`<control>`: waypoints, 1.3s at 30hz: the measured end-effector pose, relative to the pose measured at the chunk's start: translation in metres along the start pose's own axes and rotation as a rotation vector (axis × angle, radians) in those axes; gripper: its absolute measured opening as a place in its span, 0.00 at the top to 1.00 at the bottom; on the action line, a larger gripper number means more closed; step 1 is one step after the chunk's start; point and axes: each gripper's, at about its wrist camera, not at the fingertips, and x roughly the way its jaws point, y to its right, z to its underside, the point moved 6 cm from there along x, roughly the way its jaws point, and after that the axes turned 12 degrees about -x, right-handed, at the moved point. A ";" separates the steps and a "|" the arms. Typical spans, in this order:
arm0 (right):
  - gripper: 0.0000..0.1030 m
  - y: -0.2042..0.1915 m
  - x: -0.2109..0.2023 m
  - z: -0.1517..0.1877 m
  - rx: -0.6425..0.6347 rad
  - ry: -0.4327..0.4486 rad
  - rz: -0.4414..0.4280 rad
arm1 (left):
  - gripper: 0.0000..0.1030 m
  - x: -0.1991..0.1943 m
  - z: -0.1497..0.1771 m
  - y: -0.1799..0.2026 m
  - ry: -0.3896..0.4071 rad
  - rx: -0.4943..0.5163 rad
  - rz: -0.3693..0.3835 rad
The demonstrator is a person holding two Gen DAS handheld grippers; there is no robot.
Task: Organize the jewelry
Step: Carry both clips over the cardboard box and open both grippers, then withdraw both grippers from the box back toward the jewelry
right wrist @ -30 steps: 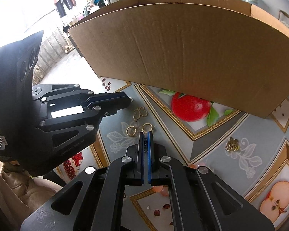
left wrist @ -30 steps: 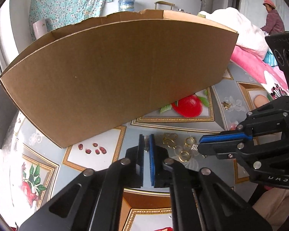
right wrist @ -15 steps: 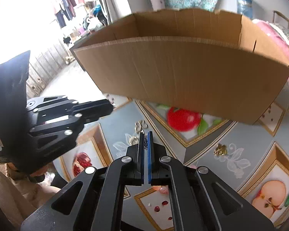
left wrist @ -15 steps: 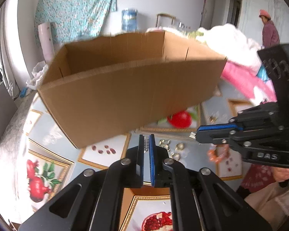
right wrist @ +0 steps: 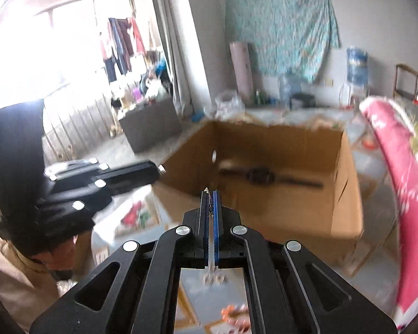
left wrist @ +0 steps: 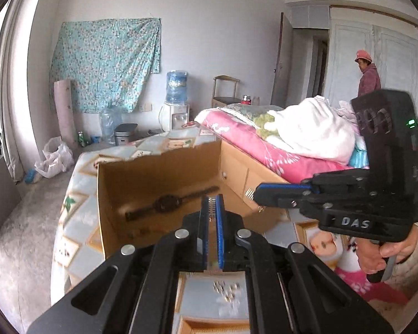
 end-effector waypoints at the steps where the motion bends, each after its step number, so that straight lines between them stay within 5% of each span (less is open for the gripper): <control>1: 0.99 0.000 0.004 -0.005 -0.005 0.007 0.011 | 0.96 0.008 -0.005 0.000 -0.008 -0.009 0.008; 11: 0.99 0.066 0.072 -0.001 0.092 -0.108 0.097 | 0.96 0.123 -0.012 -0.024 -0.246 -0.140 -0.076; 16: 0.96 0.082 0.093 0.006 0.140 -0.164 0.090 | 0.96 0.150 -0.009 -0.031 -0.303 -0.165 -0.123; 21: 0.91 0.087 0.096 0.012 0.162 -0.178 0.079 | 0.94 0.164 -0.008 -0.039 -0.325 -0.187 -0.164; 30: 0.58 0.088 0.086 0.007 0.152 -0.139 0.106 | 0.67 0.167 -0.004 -0.044 -0.328 -0.193 -0.206; 39: 0.36 0.080 0.057 -0.003 0.170 -0.057 0.120 | 0.46 0.133 -0.015 -0.038 -0.244 -0.178 -0.242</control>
